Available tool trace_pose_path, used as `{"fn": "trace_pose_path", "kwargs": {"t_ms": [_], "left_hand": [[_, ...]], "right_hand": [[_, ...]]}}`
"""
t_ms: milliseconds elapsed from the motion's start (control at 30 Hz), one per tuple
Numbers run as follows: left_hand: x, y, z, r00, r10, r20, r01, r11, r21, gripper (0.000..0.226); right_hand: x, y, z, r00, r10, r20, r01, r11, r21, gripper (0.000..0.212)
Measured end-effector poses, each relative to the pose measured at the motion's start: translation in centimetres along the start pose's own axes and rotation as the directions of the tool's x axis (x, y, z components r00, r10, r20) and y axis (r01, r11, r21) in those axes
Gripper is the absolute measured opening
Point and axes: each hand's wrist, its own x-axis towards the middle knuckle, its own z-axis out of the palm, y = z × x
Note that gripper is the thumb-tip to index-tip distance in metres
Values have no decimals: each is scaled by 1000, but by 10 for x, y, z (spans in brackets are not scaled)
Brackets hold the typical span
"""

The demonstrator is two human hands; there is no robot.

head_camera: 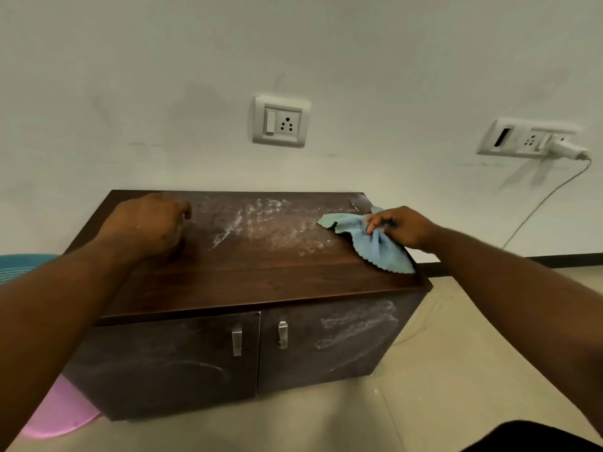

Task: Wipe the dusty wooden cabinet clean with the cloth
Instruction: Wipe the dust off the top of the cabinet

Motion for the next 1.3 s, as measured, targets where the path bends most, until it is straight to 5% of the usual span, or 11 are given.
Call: {"fn": "trace_pose_path", "kwargs": {"t_ms": [333,500,900,1033,1167,1300], "left_hand": [[7,-30,28,953,-14,-303,-14,996,-88,28],[3,-51,40,936,-24,-350,8,999,-49,26],[-12,-50,13,923,-27,-384,11,999,-42,24],[-19,-46,3,926,-15,-378,6,1000,-23,24],[-24,-45,-2,925,22,-380,-21,1000,7,23],[-26,-47,0,927,46,-371,-39,999,25,23]], "right_hand": [[143,2,16,935,237,-263,-293,935,-199,34],[151,6,20,912,220,-345,-301,932,-202,31],[78,-23,15,932,290,-216,-321,939,-124,28],[45,-29,8,961,244,-128,-265,946,-188,17],[1,-30,2,991,127,-33,-132,964,-230,40],[-48,-18,5,995,78,-67,-88,981,-173,24]]}}
